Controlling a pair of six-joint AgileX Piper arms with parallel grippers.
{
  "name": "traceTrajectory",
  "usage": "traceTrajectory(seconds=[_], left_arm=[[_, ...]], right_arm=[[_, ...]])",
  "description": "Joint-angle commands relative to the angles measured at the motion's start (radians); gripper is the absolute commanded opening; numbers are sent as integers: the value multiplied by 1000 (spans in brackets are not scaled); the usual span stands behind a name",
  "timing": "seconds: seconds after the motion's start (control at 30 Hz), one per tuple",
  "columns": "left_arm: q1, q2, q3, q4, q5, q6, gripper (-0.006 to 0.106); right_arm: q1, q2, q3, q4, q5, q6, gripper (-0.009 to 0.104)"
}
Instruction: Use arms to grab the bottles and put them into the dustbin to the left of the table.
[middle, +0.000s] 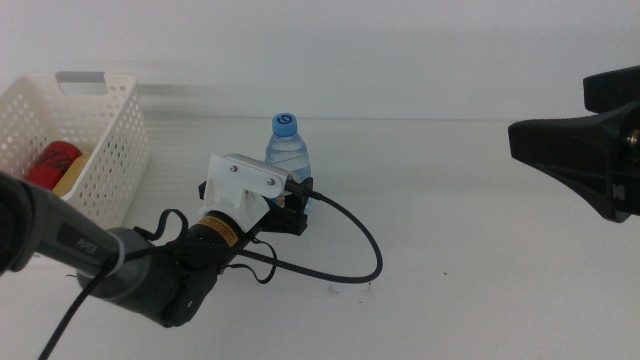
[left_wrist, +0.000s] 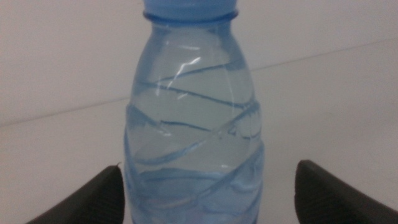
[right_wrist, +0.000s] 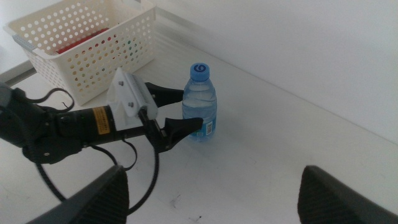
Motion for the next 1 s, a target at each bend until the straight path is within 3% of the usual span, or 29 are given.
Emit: traceTrajectory(seconds=[0.0, 0.97], left_arm=[[2, 17, -25, -2, -5, -11, 94], [11, 158, -186, -45, -11, -1, 92]], right_arm=[[-9, -3, -9, 0, -8, -3, 85], [-9, -3, -9, 0, -8, -3, 85]])
